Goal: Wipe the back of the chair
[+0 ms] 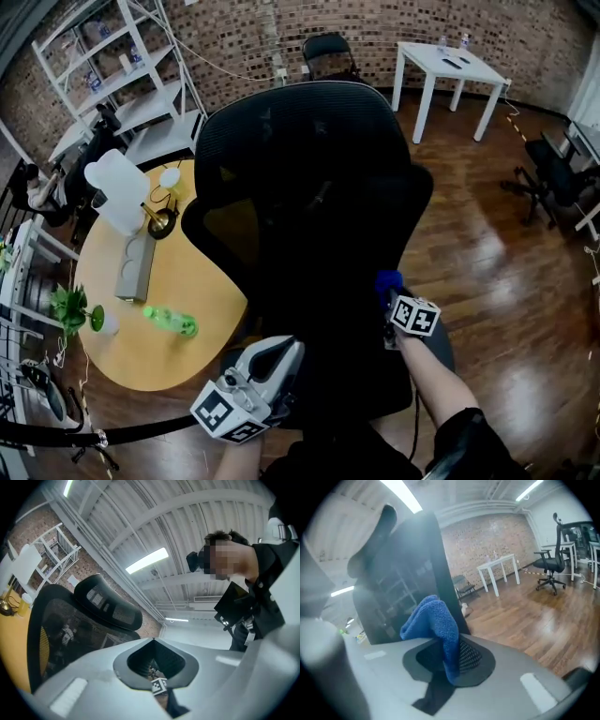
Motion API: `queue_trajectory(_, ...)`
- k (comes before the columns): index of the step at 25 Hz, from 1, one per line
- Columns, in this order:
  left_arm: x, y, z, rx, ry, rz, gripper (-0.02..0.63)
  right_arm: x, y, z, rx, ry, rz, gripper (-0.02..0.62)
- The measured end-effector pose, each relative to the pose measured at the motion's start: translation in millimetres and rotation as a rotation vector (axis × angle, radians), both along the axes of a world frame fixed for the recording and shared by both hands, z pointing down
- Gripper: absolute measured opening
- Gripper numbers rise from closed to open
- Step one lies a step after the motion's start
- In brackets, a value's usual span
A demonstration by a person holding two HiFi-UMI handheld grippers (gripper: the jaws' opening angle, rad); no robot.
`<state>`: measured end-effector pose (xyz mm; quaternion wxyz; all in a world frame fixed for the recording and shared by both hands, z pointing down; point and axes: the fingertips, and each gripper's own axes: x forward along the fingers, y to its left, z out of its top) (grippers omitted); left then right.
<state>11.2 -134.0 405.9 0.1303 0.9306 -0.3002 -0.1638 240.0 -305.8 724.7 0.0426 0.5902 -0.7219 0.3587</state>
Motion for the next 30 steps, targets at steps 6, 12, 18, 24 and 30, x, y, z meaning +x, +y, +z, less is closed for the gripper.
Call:
queue_trajectory(6,0,21,-26,-0.003,0.117,0.045,-0.008,8,38,-176,0.410,-0.200,-0.085,0.054)
queue_trajectory(12,14,50,-60,0.050,0.172,0.113,-0.008,-33,139,-315,0.698,-0.396,-0.251,0.054)
queue_trajectory(18,16,78,-79,0.113,0.177,0.134,-0.008,-84,223,-391,0.878,-0.491,-0.426,0.054)
queue_trajectory(24,10,92,-97,0.163,0.191,0.132,-0.008,-105,256,-411,0.928,-0.465,-0.510,0.052)
queue_trajectory(30,1,96,-96,0.162,0.184,0.102,-0.008,-106,257,-414,0.934,-0.498,-0.513,0.052)
